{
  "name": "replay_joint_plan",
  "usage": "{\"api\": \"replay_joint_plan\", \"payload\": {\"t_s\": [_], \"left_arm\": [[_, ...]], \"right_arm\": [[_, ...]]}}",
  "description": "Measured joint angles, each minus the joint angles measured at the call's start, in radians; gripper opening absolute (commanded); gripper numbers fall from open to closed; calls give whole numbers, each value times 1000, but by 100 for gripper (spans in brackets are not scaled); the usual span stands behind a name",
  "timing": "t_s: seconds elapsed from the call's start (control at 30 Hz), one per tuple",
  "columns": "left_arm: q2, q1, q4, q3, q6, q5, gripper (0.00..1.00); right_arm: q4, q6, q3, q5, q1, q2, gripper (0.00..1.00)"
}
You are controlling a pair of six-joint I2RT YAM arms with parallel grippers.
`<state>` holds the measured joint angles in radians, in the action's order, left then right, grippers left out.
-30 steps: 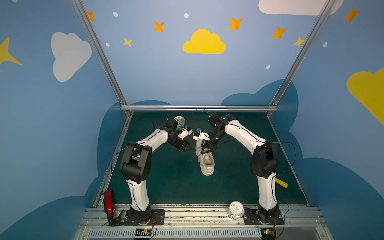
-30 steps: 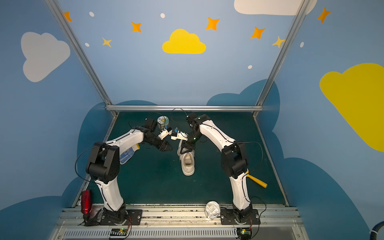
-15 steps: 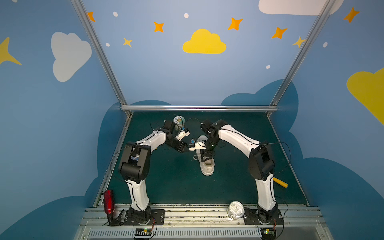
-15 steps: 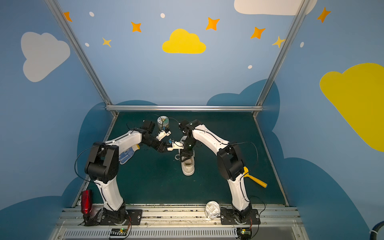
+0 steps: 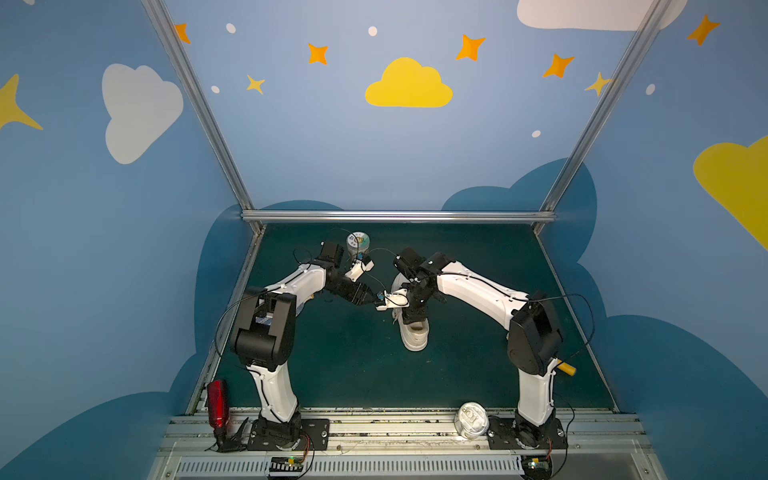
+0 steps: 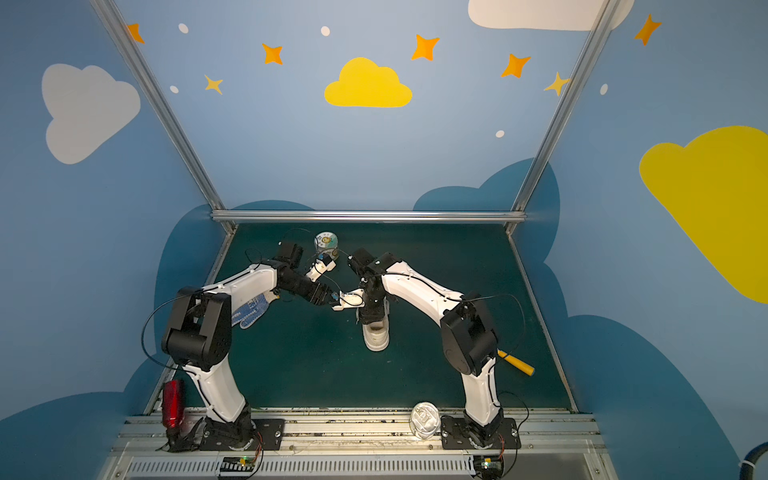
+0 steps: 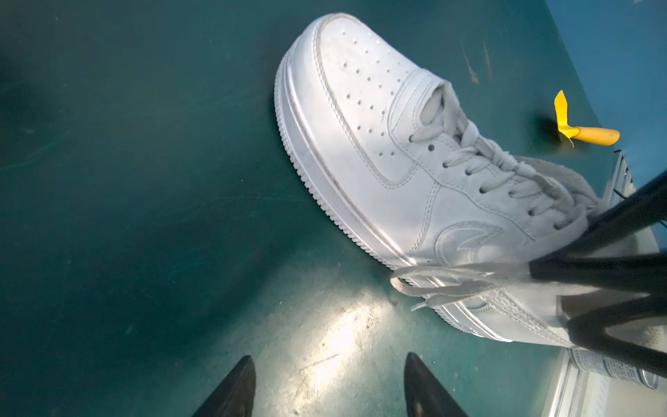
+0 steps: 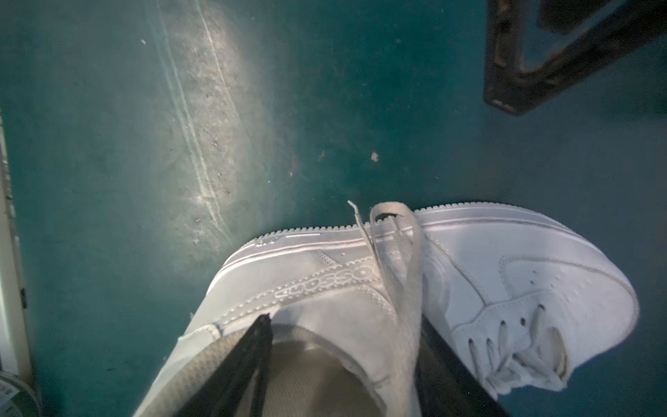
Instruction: Tie the shoes
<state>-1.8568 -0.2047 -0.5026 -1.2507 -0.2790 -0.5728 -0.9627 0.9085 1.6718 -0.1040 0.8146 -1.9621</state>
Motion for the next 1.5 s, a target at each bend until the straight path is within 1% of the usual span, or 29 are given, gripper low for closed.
{"api": "replay_joint_plan", "payload": {"t_s": [0.17,0.3,0.5,0.67,0.9,1.07,1.3,1.5], "left_arm": [[0,2,14,2,14,-1,66],[0,2,27,2,18,-5,67],[10,2,39,5,18,-22,66],[67,0,109,81,26,-100,64],[84,-22,175,119,48,-182,65],[86,-48,275,166,95,-229,66],[87,-73,483,275,189,-278,68],[87,-91,610,282,225,-293,69]], "right_arm": [[31,-24,-15,61,10,8,64],[73,-37,-34,64,9,17,66],[182,-53,-45,-28,-24,24,67],[227,-60,-56,-79,-47,34,67],[261,-78,-158,-133,-52,93,67],[268,-97,-176,-179,-65,128,66],[283,-121,-212,-238,-98,156,65],[286,-123,-214,-259,-109,157,64]]}}
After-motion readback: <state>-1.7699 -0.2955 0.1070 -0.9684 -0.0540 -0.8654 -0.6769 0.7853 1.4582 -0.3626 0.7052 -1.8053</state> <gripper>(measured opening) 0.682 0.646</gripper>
